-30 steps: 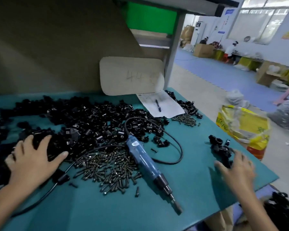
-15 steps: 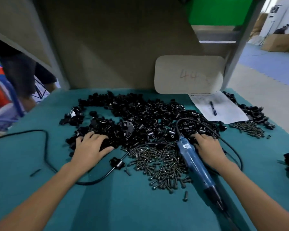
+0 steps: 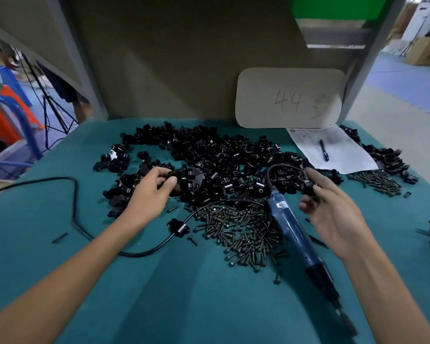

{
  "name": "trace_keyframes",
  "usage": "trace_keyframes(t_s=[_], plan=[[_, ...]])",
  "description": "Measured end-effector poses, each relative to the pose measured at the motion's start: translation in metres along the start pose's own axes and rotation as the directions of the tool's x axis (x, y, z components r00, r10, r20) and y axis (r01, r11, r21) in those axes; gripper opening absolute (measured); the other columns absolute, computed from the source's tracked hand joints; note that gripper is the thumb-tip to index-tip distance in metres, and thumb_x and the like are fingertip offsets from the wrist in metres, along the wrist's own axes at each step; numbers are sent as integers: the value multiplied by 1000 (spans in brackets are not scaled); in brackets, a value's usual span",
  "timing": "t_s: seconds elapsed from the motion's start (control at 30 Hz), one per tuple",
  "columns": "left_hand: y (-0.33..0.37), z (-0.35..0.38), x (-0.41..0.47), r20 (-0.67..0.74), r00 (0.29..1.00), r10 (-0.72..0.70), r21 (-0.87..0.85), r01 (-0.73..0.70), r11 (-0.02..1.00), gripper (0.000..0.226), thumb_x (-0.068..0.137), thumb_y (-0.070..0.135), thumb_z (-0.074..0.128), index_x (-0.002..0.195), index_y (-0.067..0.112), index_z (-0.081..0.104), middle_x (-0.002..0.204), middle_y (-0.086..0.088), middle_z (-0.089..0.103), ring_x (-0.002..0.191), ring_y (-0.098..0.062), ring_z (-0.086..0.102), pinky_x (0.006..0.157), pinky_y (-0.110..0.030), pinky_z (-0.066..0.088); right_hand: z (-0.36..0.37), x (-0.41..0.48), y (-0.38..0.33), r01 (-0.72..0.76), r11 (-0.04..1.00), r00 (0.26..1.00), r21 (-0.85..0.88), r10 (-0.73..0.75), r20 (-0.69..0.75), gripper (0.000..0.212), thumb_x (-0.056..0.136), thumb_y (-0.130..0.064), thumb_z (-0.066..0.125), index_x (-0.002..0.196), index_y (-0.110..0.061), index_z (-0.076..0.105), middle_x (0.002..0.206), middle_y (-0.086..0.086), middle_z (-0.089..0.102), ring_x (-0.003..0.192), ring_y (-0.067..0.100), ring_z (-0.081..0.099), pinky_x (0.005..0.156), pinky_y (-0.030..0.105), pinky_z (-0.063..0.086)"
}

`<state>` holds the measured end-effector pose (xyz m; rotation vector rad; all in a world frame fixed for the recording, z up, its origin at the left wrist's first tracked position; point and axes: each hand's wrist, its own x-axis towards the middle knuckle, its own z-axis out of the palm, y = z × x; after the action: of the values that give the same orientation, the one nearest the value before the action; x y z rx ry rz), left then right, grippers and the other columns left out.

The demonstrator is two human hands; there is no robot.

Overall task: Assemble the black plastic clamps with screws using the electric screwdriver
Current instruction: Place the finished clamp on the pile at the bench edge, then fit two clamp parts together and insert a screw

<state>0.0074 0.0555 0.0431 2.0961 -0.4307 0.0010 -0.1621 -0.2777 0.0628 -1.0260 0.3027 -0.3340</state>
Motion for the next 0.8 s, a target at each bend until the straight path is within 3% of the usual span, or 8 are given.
trace_keyframes(t_s=[0.07,0.17,0.27,0.37,0.53,0.63,0.7,0.8], plan=[[13,1,-3,43,998,-43,-178,50,983,11,104,30,53,110,38,56,95,17,74,93,0,69,84,-31,53,16,-12,5,-37,999,997,15,36,73,27,95,-18,61,115,-24,78,88,-6,74,74,8,67,69,24,58],[30,5,-9,93,994,-60,-356,90,930,24,104,18,54,118,37,61,92,5,77,92,-6,71,80,-28,54,38,-26,20,-63,992,989,-105,76,124,35,80,-16,73,114,-24,77,90,-3,72,75,9,65,67,23,57],[44,6,-19,163,984,-69,-503,144,852,32,98,7,61,119,30,65,91,1,76,89,-9,70,77,-26,56,57,-39,34,-57,987,982,-150,83,169,41,83,-20,70,124,-18,70,93,2,71,75,11,64,68,23,56],[56,3,-29,203,979,-32,-548,140,825,37,90,4,71,119,26,66,94,4,76,87,-10,69,79,-26,58,73,-45,41,-81,991,978,-106,100,185,44,90,-29,61,131,-11,63,111,9,75,77,13,65,68,26,57],[76,3,-46,261,965,0,-604,163,780,39,77,30,75,113,19,68,85,1,74,82,-11,68,77,-24,58,103,-49,48,-12,995,982,-102,31,188,25,105,-25,50,124,-16,63,117,8,75,93,17,67,79,32,54],[81,12,-53,270,962,-40,-595,200,779,49,74,51,71,101,11,68,80,0,67,71,-11,61,68,-24,56,120,-53,54,4,1000,980,-27,1,199,23,106,-21,50,125,-17,63,120,4,75,108,19,71,90,32,55],[84,16,-57,238,969,-59,-603,195,774,56,78,54,68,104,5,66,85,-5,65,65,-11,57,60,-25,53,126,-57,58,-6,1000,973,26,0,233,23,106,-18,50,126,-14,63,120,6,75,110,21,71,92,29,56],[88,15,-58,192,978,-78,-613,182,769,31,85,49,67,95,20,62,75,4,64,56,-9,55,47,-23,46,129,-61,63,16,1000,974,-23,-11,224,23,105,-18,54,125,-13,65,122,9,72,112,25,70,93,28,56]])
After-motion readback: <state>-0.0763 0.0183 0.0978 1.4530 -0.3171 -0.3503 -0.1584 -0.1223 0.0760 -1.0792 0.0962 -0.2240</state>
